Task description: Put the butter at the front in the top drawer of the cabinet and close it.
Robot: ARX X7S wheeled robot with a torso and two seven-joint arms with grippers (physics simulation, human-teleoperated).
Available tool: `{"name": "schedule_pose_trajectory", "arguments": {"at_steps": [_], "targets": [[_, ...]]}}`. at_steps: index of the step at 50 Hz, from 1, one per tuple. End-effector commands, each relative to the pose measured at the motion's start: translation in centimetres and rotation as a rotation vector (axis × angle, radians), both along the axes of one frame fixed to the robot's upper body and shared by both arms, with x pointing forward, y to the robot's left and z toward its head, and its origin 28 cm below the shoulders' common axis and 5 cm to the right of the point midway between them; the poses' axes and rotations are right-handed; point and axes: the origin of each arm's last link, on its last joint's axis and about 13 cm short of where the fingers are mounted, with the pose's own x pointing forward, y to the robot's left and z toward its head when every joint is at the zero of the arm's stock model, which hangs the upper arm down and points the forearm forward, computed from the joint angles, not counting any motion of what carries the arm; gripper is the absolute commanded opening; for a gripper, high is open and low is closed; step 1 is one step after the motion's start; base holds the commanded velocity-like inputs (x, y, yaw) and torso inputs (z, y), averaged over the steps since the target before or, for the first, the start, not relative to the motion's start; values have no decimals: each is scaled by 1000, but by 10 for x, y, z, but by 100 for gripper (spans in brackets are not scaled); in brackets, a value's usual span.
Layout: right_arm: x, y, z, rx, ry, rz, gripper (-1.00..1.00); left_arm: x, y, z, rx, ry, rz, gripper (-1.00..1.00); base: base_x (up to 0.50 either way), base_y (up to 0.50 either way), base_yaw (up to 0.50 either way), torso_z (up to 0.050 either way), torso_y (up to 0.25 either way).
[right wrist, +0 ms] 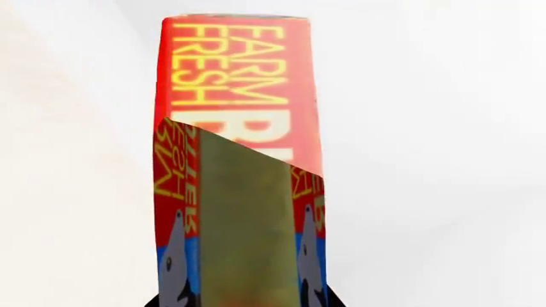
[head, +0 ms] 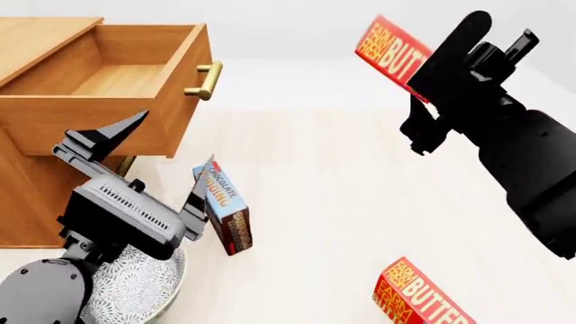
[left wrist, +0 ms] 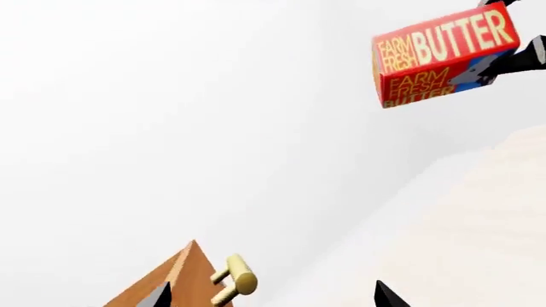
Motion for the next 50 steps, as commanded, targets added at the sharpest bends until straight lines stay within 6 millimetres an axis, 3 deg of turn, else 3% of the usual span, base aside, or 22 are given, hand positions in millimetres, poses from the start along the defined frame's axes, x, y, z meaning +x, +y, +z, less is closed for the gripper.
{"name": "schedule_pose_trajectory", "arguments": {"at_steps": [1, 7, 20, 29, 32, 50], "targets": [[-22, 1, 25, -223, -217, -36, -100, 50, -3, 68, 191, -119, -7, 100, 0, 0, 0, 0, 10], [-29, -1, 27, -266, -238, -37, -100, 60, -3, 83, 275, -172, -28, 100, 0, 0, 0, 0, 0], [-36, -7, 35, -344, -286, -69, -100, 59, -6, 115, 469, -308, -67, 100, 0, 0, 0, 0, 2], [-37, -7, 40, -499, -342, -36, -100, 64, -11, 129, 624, -375, -125, 100, 0, 0, 0, 2, 1], [-39, -6, 41, -567, -341, -36, -100, 67, -15, 131, 653, -392, -143, 100, 0, 0, 0, 0, 3], [-42, 7, 61, -534, -492, 9, -100, 75, -32, 124, 730, -449, -254, 100, 0, 0, 0, 0, 1]]}}
